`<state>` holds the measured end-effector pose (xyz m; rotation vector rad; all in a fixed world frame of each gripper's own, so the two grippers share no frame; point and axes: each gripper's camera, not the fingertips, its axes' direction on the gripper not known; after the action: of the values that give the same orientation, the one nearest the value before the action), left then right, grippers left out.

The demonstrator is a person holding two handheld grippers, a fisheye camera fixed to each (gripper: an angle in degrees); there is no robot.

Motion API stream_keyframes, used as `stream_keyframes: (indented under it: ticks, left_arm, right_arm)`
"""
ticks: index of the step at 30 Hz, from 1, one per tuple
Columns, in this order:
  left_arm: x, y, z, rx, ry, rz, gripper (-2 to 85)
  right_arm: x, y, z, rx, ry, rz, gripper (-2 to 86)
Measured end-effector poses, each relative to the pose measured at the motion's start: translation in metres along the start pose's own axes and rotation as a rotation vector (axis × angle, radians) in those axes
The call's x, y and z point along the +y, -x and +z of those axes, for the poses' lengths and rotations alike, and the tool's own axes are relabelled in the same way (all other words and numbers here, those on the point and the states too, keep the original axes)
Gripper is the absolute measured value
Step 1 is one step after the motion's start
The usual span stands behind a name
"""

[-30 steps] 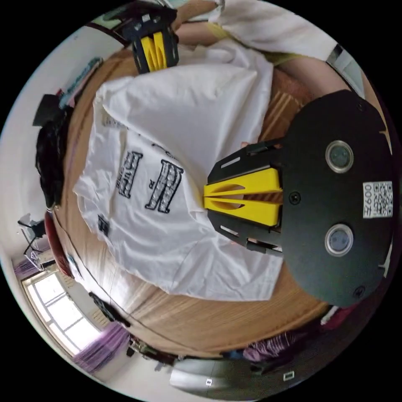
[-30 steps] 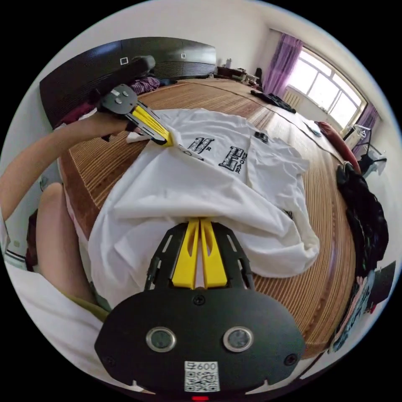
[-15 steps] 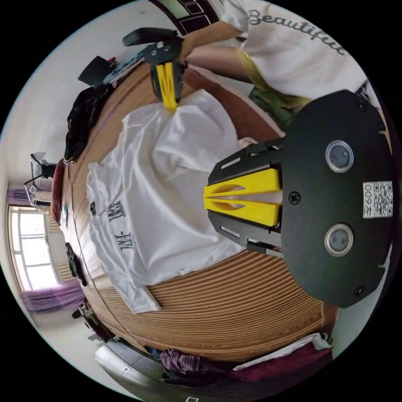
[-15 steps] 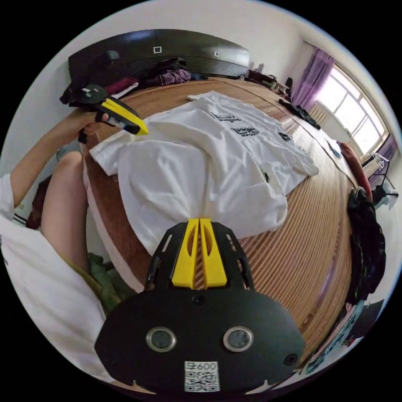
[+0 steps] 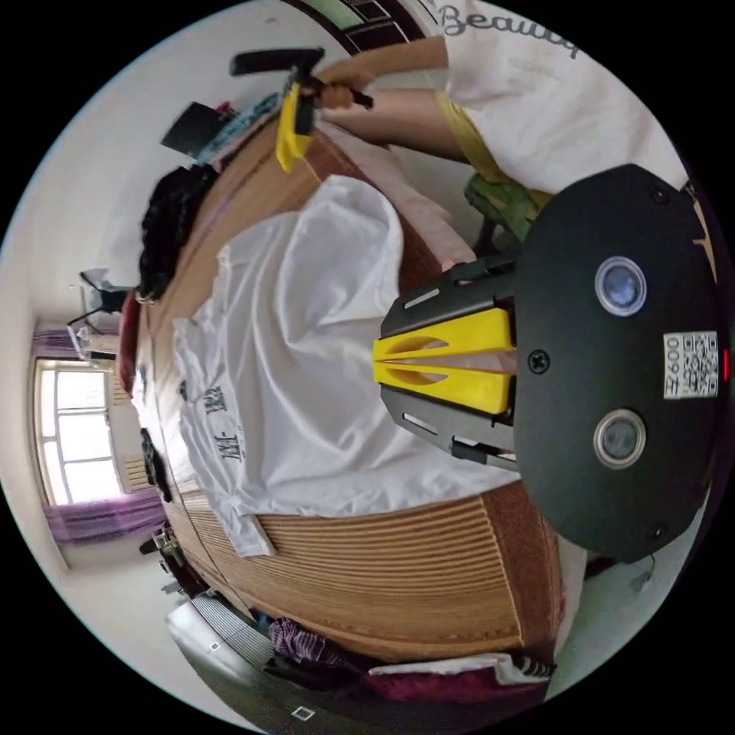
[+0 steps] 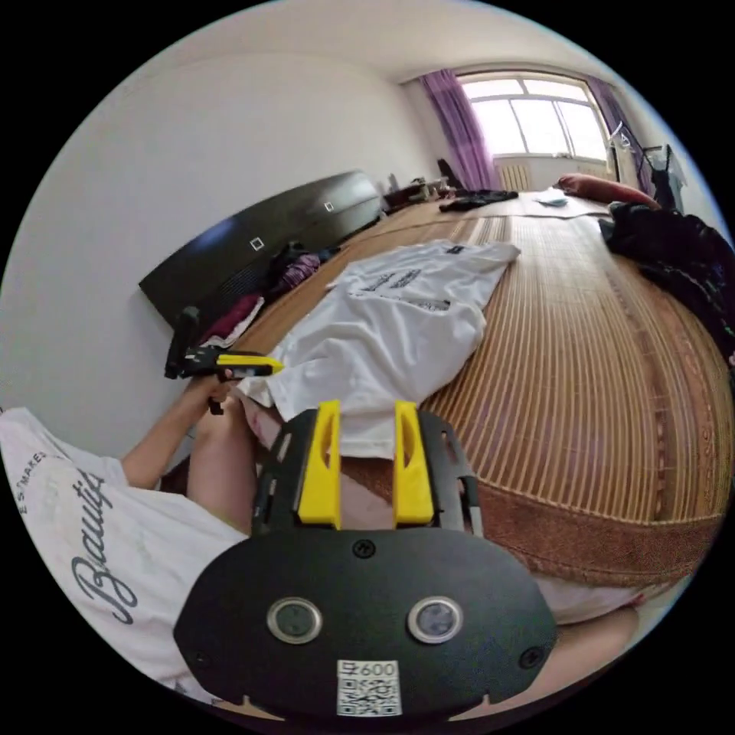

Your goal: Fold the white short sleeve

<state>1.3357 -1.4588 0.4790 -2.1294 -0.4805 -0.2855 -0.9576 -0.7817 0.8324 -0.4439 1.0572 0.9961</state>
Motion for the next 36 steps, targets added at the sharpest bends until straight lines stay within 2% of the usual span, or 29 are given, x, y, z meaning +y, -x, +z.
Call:
stream_keyframes:
  ticks: [2, 3, 6, 7, 9, 10, 13, 14, 16, 20, 21, 23, 25, 27, 29, 32, 34, 36]
  left_arm:
    - [-0.001, 0.016, 0.009, -0.02, 0.074, -0.043, 0.4]
    - [0.004, 0.025, 0.01, 0.001, 0.056, -0.056, 0.4]
    - [0.034, 0.055, -0.009, 0.154, -0.107, -0.206, 0.5]
    - [0.04, 0.06, -0.012, 0.187, -0.129, -0.236, 0.4]
    - [0.054, 0.072, -0.024, 0.278, -0.178, -0.309, 0.3]
    - [0.055, 0.071, -0.026, 0.29, -0.18, -0.316, 0.3]
    - [0.053, 0.048, -0.04, 0.282, -0.167, -0.274, 0.2]
    - [0.049, 0.031, -0.047, 0.274, -0.148, -0.217, 0.2]
    - [0.045, 0.007, -0.058, 0.236, -0.103, -0.148, 0.3]
    - [0.056, -0.019, -0.081, 0.201, -0.02, -0.142, 0.3]
    - [0.062, -0.02, -0.085, 0.23, -0.011, -0.146, 0.3]
    - [0.065, -0.021, -0.086, 0.287, 0.058, -0.143, 0.3]
    - [0.065, -0.026, -0.083, 0.233, 0.184, -0.123, 0.4]
    - [0.059, -0.037, -0.097, 0.107, 0.216, -0.065, 0.4]
    - [0.05, -0.044, -0.115, 0.065, 0.151, -0.038, 0.4]
    - [0.026, -0.051, -0.132, 0.023, 0.047, 0.005, 0.3]
    - [0.008, -0.05, -0.133, 0.009, 0.001, 0.02, 0.3]
    - [-0.013, -0.041, -0.117, -0.007, -0.022, -0.003, 0.3]
  right_arm:
    - [0.001, 0.012, 0.034, 0.078, 0.085, -0.027, 15.3]
    - [0.006, 0.026, 0.042, 0.207, 0.063, -0.061, 12.0]
    - [0.017, 0.072, 0.052, 0.332, 0.064, -0.285, 2.1]
    - [0.018, 0.077, 0.055, 0.395, 0.071, -0.316, 1.3]
    - [0.011, 0.084, 0.048, 0.679, 0.062, -0.377, -0.4]
    - [0.007, 0.084, 0.037, 0.708, 0.037, -0.377, -0.5]
    - [-0.013, 0.087, -0.058, 0.603, -0.184, -0.284, -0.8]
    - [-0.013, 0.094, -0.095, 0.512, -0.262, -0.27, -0.8]
    - [-0.009, 0.106, -0.133, 0.397, -0.29, -0.279, -0.8]
    - [0.024, 0.113, -0.126, 0.337, 0.055, -0.316, -0.8]
    - [0.037, 0.1, -0.104, 0.335, 0.209, -0.288, -0.8]
    - [0.054, 0.066, -0.069, 0.343, 0.36, -0.155, -0.8]
    - [0.064, 0.042, -0.05, 0.34, 0.423, -0.046, -0.7]
    - [0.058, 0.032, -0.056, 0.423, 0.333, 0.054, -0.5]
    - [0.043, 0.036, -0.068, 0.535, 0.235, 0.1, -0.3]
    - [0.013, 0.062, -0.083, 0.614, 0.034, 0.034, 1.3]
    - [-0.009, 0.08, -0.084, 0.556, -0.101, -0.072, 3.0]
    - [-0.05, 0.089, -0.06, 0.377, -0.229, -0.204, 6.9]
